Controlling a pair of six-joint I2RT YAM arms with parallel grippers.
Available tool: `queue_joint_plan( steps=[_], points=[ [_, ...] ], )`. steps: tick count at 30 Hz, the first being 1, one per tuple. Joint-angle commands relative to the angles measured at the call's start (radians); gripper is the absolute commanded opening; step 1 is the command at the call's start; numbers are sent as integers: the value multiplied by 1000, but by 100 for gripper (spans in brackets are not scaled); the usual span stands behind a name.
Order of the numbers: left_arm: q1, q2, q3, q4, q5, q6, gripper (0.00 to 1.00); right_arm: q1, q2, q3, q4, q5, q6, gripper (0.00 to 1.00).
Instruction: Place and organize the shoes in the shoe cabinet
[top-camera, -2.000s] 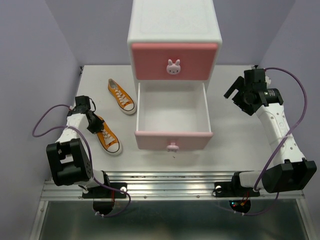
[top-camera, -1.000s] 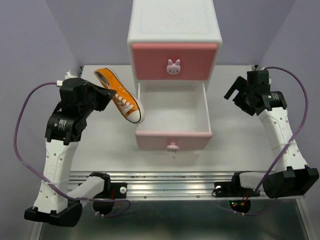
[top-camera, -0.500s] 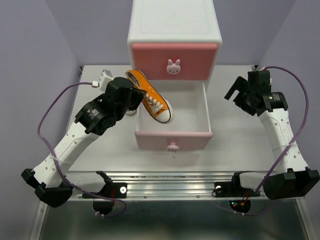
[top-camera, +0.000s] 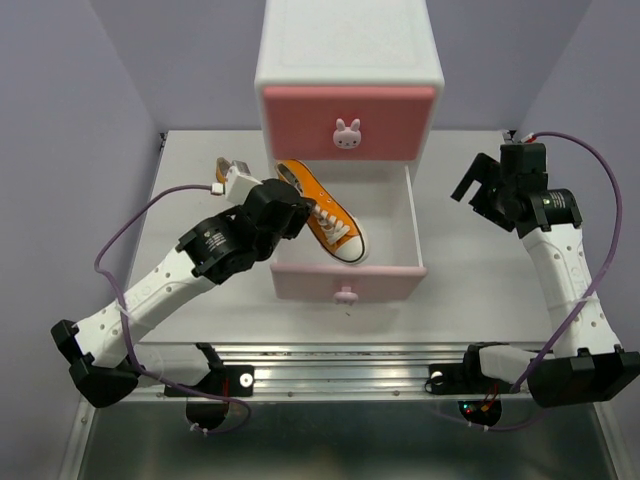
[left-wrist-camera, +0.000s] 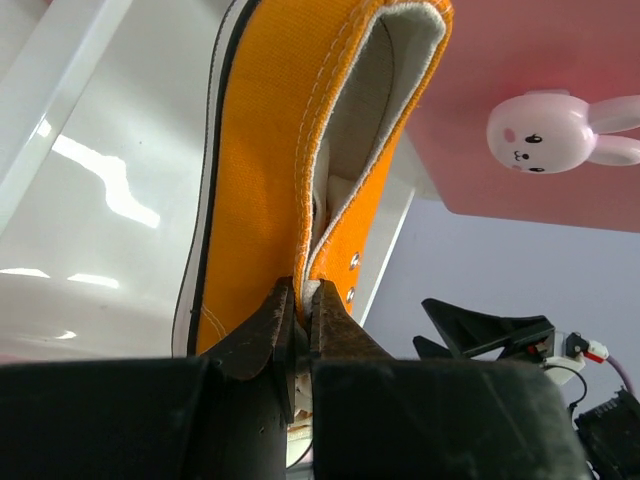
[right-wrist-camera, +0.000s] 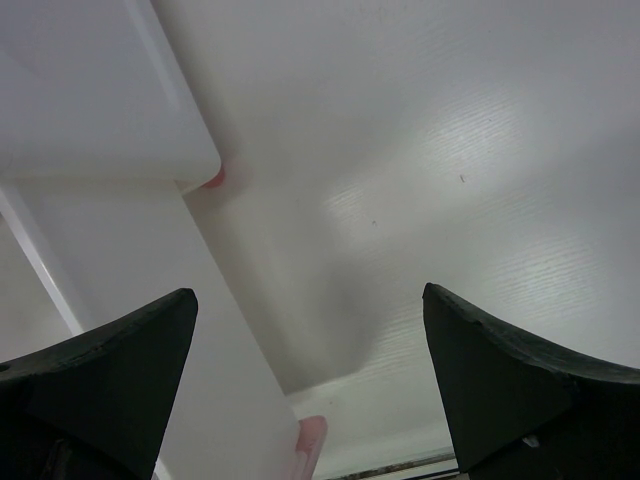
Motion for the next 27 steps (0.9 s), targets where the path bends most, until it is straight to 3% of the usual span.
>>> queue_joint_plan(
  steps=[1,7,16,27],
  points=[
    [-21,-15,-32,138,-51,-17,0,-8,-33,6,8,-18,-32,100],
    [-22,-17,-123,209,-39,-28,0,-8,-52,-18,3,-22,-32,100],
    [-21,48,-121,262,0,5,0,-8,-54,-24,2,-23,-32,100],
    [1,91,-133,242,92,219,0,-8,-57,-38,3,-29,-26,100]
  ],
)
